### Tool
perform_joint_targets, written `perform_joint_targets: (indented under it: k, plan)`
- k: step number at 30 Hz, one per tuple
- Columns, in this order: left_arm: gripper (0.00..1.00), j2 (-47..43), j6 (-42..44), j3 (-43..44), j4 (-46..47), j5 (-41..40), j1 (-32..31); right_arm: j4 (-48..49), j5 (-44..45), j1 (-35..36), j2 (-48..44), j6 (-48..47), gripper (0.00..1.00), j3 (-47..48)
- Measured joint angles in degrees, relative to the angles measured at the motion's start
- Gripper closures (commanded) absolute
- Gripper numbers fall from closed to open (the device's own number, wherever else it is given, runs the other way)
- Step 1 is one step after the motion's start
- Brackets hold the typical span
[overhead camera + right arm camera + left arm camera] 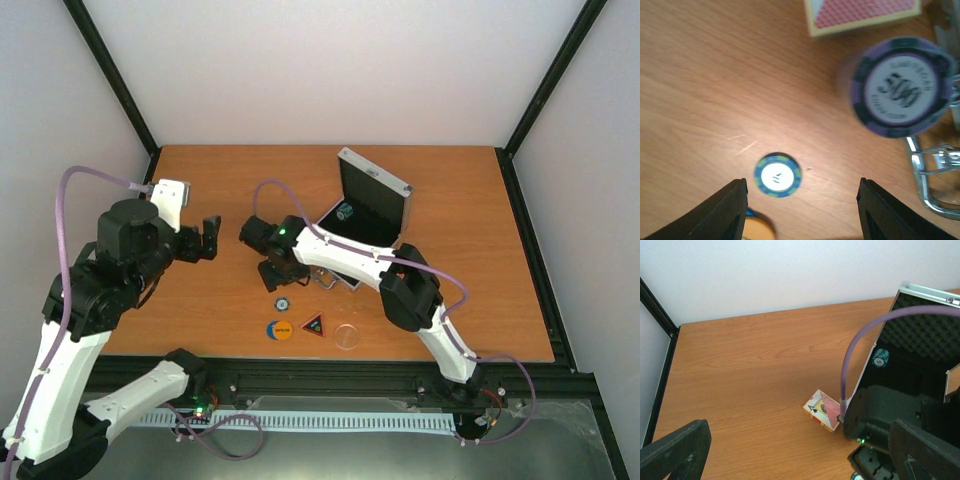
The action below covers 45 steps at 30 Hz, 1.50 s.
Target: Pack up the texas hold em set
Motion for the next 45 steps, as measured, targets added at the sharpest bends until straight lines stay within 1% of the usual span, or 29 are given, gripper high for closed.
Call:
perform_joint_targets:
  k: [4,12,20,27,34,42,45]
  plan:
    - [0.00,0.74,-0.57,2.14,-0.35,-0.52,0.00,-0.09,-1.49,1.60,1.33,0.07,0.39,1.88]
    - [0.00,0.85,-0.85,3.28,-0.70,-0.74,0.00,-1.05,-3.93,2.40,6.47,0.04,0.39,1.53]
    - [0.00,0.66,-0.96,3.28,-0.85,-0.96,0.00,-0.17,-6.29,2.40,6.54,-0.44,0.39,-1.42]
    - [0.00,0.22,-0.96,3.17,-0.83,-1.07,0.00,-0.02,-7.52,2.38,6.62,-1.86,0.39,-1.25]
    - [0.00,-0.09,-0.94,2.93,-0.87,-1.11,0.00,-1.55,-7.32,2.54,7.54,-2.64,0.40,0.33]
    - [0.00,-0.28,-0.94,2.62,-1.05,-1.09,0.00,-5.11,-6.93,3.30,10.45,-3.02,0.40,5.25]
    - [0.00,-0.31,-0.94,2.62,-1.05,-1.09,0.00,-5.88,-6.23,3.72,11.06,-2.97,0.44,6.27]
